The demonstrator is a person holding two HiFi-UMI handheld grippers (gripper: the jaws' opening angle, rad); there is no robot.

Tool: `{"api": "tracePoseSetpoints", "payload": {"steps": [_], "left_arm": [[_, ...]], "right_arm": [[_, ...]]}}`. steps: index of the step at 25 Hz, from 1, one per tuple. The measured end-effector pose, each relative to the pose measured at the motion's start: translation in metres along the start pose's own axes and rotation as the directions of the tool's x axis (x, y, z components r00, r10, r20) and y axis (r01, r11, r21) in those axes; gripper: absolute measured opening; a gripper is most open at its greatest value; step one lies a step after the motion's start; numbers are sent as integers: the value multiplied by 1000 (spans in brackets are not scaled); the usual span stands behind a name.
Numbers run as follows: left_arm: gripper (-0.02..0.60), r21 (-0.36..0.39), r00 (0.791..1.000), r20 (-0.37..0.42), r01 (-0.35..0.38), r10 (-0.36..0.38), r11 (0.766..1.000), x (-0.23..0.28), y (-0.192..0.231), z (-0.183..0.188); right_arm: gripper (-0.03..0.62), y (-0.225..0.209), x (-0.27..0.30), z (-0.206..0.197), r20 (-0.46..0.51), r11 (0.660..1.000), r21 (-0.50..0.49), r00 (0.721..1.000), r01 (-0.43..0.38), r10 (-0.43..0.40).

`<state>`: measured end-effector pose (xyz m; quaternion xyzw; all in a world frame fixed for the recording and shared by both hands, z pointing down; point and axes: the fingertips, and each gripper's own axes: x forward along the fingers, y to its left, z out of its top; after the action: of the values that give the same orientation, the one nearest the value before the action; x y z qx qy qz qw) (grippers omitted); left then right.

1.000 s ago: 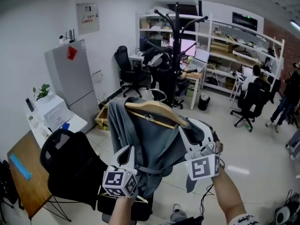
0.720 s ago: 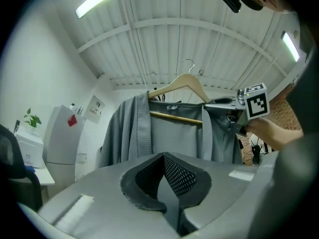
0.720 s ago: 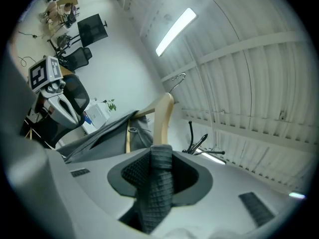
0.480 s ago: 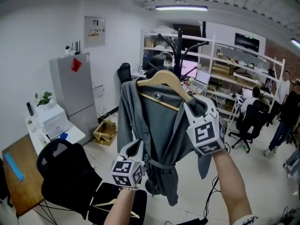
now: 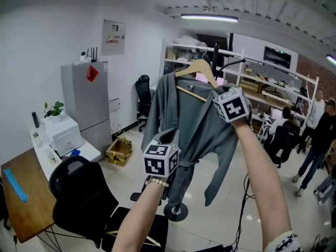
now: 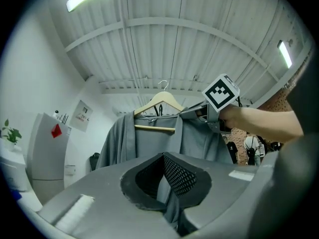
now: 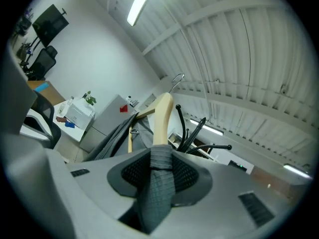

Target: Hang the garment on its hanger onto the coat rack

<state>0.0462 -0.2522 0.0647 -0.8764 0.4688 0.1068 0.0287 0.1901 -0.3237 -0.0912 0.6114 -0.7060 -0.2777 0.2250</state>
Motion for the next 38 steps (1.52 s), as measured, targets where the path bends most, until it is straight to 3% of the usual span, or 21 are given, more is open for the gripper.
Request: {"api": "tracePoseSetpoints", "payload": {"steps": [7,11,16,21,31,33,36,38], "left_arm": [[-12,35,998,45,52,-54,998,29,2,51],[-12,21,993,58,103,-104,994,30,-2,44],[-12,-11,994,42,100,-100,995,43,10,28],[-12,-39,994,41,104,-102,994,45,17,14],[-12,-89,995,35,96,-93,991,27,14,-13],[-12,-98,995,34,97,-94,990,21,11,-19],[-12,-111,995,32,93,-90,989,20,15,-25],[-12,-117,996,28,90,-87,989,21,18,-26]], "right_arm": [[124,0,65,7,-114,989,144,993,-21,37],[124,-5,90,0,-152,974,227,987,-25,61],[121,-7,111,-18,-199,946,323,975,-27,95],[118,-3,122,-21,-243,953,303,966,-12,90],[118,-20,126,-51,-425,973,230,903,34,69],[117,-24,128,-56,-414,945,326,896,-18,160],[112,-26,127,-55,-349,833,541,869,-120,352],[112,-26,127,-54,-342,801,585,857,-127,386]]}}
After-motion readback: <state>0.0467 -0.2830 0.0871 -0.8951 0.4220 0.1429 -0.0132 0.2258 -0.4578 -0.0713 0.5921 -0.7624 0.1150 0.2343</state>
